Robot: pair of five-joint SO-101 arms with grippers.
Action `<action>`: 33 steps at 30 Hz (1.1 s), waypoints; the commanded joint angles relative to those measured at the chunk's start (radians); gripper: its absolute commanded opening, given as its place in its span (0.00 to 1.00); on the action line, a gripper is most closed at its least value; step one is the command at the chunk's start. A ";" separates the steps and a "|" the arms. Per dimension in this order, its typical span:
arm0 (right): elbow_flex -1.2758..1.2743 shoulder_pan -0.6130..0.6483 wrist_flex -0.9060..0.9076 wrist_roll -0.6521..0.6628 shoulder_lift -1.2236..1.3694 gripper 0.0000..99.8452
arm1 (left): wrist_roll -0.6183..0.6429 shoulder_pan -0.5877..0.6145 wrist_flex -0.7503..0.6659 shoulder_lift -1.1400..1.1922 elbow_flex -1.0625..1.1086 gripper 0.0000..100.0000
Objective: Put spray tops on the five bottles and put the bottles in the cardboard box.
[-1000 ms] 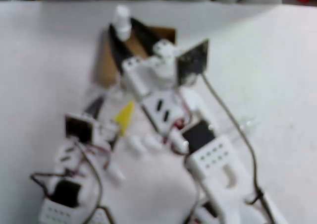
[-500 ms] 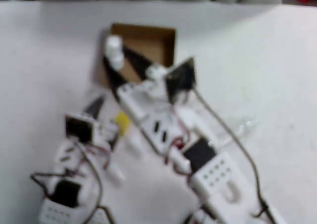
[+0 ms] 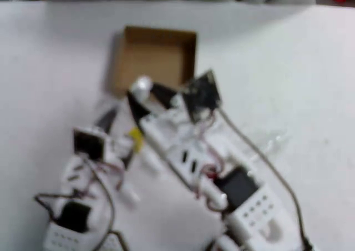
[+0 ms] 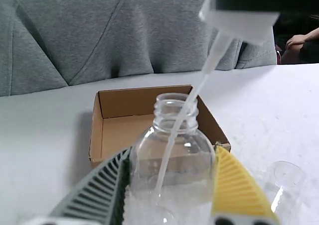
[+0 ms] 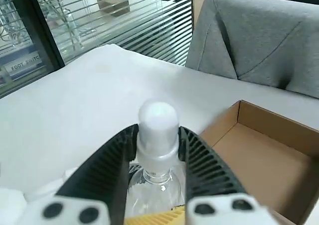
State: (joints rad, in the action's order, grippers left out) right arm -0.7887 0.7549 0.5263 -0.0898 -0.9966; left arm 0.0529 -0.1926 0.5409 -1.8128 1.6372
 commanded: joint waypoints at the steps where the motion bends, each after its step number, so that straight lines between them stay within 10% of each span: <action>1: 0.009 0.010 0.004 0.003 -0.022 0.01 | 0.006 0.001 -0.029 -0.018 -0.015 0.03; 33: 0.017 0.073 -0.113 0.123 0.197 0.02 | -0.028 0.001 -0.034 -0.018 0.002 0.03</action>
State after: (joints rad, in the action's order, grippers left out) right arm -0.7887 0.8025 0.4281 -0.0008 -0.7986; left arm 0.0560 -0.1864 0.5409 -1.8128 1.6479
